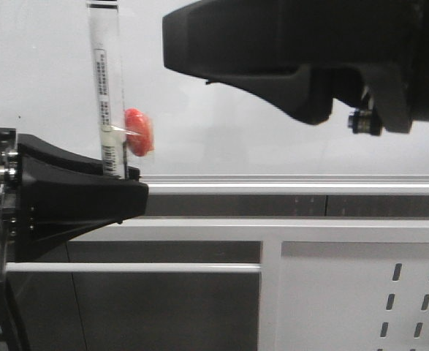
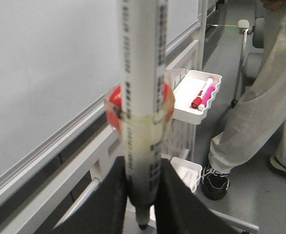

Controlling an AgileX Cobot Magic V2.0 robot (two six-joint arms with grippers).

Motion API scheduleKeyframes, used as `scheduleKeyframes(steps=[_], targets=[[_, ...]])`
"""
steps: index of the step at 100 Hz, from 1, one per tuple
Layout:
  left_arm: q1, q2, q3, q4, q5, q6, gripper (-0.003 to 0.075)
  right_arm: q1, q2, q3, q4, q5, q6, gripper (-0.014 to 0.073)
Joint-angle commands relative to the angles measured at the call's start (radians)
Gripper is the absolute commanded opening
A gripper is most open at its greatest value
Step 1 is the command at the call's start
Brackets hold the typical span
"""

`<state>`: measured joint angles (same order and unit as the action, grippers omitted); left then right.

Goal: Write number 1 on whiteboard

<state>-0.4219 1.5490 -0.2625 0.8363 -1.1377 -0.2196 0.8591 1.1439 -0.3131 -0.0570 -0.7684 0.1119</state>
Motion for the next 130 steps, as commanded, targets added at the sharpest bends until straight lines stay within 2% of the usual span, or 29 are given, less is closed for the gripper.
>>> scheduleKeyframes(steps=[1,40,104,113,126,130], targets=[[-0.010,-0.009,-0.036,0.020,-0.222,-0.033,-0.0018,0.001,-0.012,-0.035,-0.008,-0.095,-0.010,0.0309],[-0.073,-0.005,-0.098,0.033,-0.222,-0.053,-0.0018,0.001,0.077,-0.105,-0.011,-0.082,-0.008,0.0306],[-0.073,-0.005,-0.100,0.033,-0.222,-0.057,-0.0018,0.001,0.132,-0.135,-0.014,-0.130,-0.008,0.0294],[-0.073,-0.005,-0.100,0.031,-0.222,-0.057,-0.0018,0.001,0.132,-0.135,-0.014,-0.130,-0.008,0.0200],[-0.073,-0.005,-0.100,0.020,-0.222,-0.057,-0.0018,0.001,0.132,-0.135,-0.014,-0.128,-0.008,-0.0066],[-0.073,-0.005,-0.100,0.006,-0.222,-0.057,-0.0018,0.001,0.132,-0.135,-0.014,-0.128,-0.003,-0.0074]])
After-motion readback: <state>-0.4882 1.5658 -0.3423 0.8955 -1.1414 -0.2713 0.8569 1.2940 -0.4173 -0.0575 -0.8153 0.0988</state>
